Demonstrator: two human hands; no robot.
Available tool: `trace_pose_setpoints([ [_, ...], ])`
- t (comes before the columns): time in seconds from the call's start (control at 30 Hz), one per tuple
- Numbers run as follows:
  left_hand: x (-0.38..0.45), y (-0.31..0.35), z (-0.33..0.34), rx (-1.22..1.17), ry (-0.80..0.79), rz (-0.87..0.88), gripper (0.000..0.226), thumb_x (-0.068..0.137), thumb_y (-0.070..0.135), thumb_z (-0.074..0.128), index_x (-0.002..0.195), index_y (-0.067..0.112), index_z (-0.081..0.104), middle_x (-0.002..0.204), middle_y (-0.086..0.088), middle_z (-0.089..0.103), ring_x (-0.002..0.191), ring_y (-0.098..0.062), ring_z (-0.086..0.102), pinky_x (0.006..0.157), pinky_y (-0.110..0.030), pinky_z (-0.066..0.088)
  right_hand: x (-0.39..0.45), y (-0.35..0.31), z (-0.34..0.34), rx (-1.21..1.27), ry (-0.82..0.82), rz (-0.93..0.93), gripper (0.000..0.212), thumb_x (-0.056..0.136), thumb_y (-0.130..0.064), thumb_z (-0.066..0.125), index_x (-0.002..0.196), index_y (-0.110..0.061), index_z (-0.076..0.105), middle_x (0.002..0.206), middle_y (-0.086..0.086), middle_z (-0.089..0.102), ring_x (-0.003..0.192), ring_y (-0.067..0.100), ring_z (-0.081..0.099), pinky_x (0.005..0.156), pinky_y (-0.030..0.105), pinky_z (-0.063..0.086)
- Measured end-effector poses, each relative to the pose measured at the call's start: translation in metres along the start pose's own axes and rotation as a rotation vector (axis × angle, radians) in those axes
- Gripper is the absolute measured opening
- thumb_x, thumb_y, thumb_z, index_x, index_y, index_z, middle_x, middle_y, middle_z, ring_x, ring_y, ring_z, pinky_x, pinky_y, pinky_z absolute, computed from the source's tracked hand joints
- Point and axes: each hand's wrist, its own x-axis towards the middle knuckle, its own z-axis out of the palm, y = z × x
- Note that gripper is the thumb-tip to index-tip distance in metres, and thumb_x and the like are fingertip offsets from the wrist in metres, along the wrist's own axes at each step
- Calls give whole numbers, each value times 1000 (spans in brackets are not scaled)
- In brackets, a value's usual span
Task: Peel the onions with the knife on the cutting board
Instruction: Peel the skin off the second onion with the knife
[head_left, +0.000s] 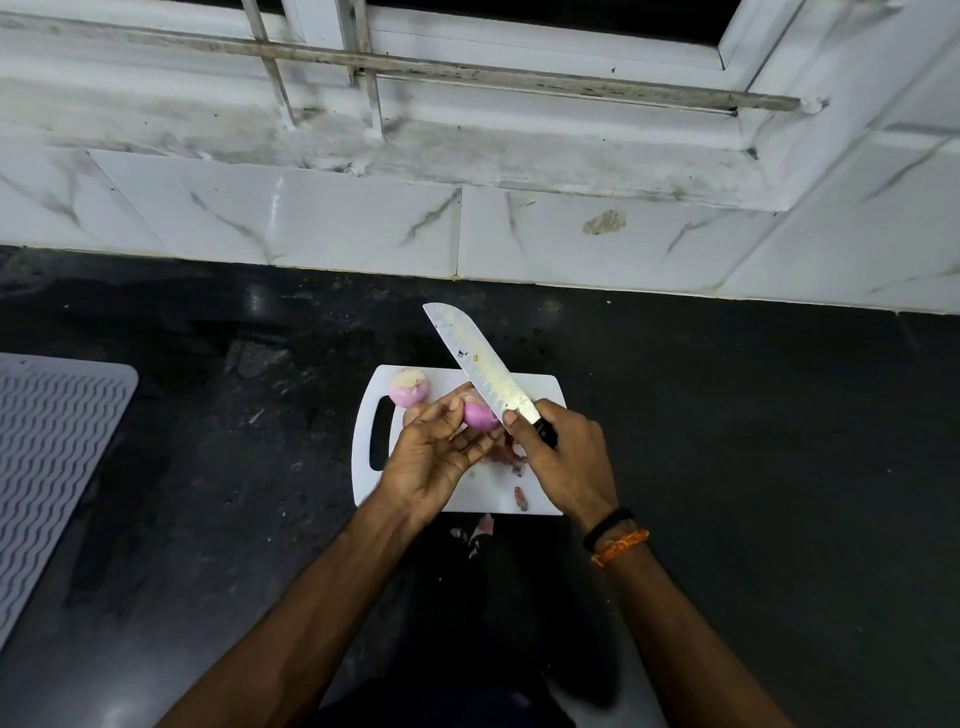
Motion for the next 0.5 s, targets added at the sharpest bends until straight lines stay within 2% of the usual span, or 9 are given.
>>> trace_pose_setpoints([
  [0.07,-1,-1,1,13,0,-8,42,88,7,60,128,-4,58,116,-26,68,104,-37,70,96,-51,54,0,-1,0,-23,5,1,25,95,-49,60,85,-27,61,69,-16,60,67,1,61,52,11,37],
  [0.13,-3,0,4,31,29,-13,41,84,6,62,123,-5,60,113,-26,69,98,-35,72,86,-46,60,1,-3,0,-69,33,-3,37,93,-58,57,73,-27,55,63,-11,60,60,3,58,50,12,35],
  [0.27,-3,2,6,41,58,16,43,84,6,64,124,-7,60,125,-29,62,101,-34,72,74,-38,61,1,-8,2,-169,96,-8,49,90,-68,52,63,-29,40,53,-10,52,49,5,51,49,20,32],
  [0.37,-1,1,4,38,73,17,44,86,7,65,126,-10,58,128,-30,61,107,-37,69,76,-38,61,2,-7,3,-209,113,-18,50,91,-68,49,68,-24,48,56,-8,54,50,4,52,49,16,29],
  [0.43,-1,-2,2,29,55,16,49,86,7,65,129,-13,53,129,-31,59,109,-38,68,79,-40,61,2,-6,3,-225,113,-41,52,91,-68,48,65,-23,45,54,-7,53,48,6,51,49,16,29],
  [0.5,-3,-4,0,-4,65,12,46,84,7,65,125,-11,55,121,-27,63,103,-34,70,79,-39,61,1,-5,3,-230,122,-71,53,91,-69,46,64,-24,42,52,-8,50,46,7,49,50,19,30],
])
